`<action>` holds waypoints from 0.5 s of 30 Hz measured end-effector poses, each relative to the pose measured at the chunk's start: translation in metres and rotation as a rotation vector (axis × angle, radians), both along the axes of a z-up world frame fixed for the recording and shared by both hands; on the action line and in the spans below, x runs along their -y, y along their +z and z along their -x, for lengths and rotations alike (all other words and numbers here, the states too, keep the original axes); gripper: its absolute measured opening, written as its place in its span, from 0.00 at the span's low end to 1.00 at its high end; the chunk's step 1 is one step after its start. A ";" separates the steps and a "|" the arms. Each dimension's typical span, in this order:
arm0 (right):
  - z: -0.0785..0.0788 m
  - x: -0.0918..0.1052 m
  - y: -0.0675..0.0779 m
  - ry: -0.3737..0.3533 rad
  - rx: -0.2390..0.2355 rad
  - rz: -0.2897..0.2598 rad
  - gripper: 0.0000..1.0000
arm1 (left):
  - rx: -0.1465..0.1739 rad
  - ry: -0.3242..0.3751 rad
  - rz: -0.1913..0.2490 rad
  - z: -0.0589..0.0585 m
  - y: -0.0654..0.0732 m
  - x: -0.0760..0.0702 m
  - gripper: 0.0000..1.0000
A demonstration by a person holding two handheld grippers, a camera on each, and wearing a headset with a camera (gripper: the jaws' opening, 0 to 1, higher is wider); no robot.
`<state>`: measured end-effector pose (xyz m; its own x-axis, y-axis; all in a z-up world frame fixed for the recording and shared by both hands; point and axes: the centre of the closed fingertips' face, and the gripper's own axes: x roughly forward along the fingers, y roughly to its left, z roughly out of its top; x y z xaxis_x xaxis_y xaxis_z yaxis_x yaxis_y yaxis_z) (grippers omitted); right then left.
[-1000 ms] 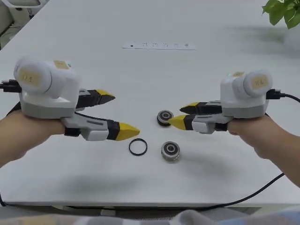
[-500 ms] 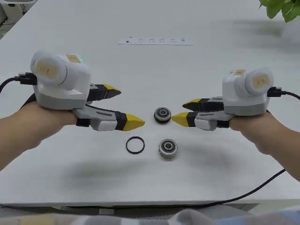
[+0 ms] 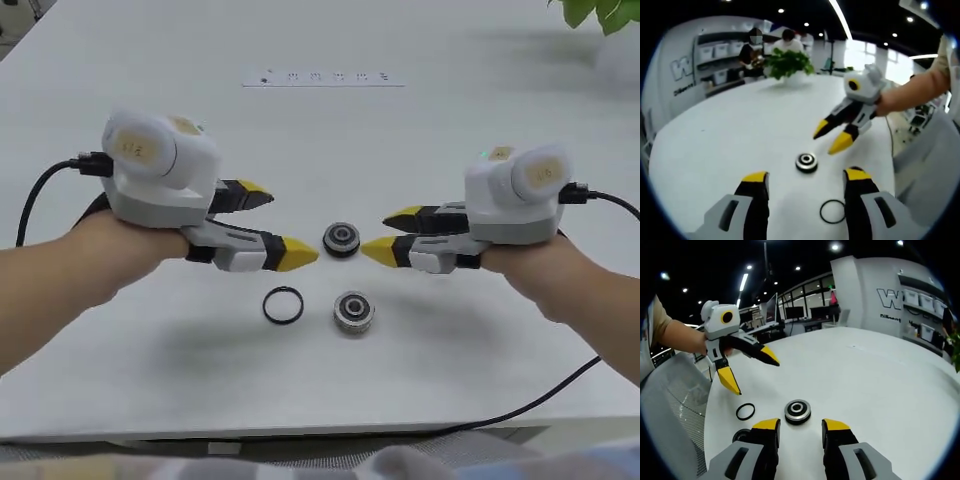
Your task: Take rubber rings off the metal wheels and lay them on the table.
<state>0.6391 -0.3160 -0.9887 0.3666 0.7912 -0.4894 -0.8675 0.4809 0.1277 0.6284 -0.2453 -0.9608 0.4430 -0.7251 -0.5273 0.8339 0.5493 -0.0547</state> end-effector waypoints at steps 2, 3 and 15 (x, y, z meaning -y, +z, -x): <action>0.000 -0.001 -0.001 0.007 0.004 0.004 0.31 | -0.003 -0.003 -0.004 -0.001 -0.003 0.002 0.59; 0.001 -0.002 -0.002 0.010 0.005 0.007 0.31 | -0.005 -0.003 -0.005 -0.002 -0.004 0.002 0.58; 0.000 -0.007 -0.006 0.027 0.006 0.018 0.31 | -0.019 -0.012 0.005 -0.011 -0.011 0.015 0.52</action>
<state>0.6389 -0.3094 -0.9946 0.3485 0.7920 -0.5014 -0.8808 0.4596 0.1136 0.6393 -0.2604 -0.9720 0.4243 -0.7328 -0.5319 0.8389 0.5392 -0.0737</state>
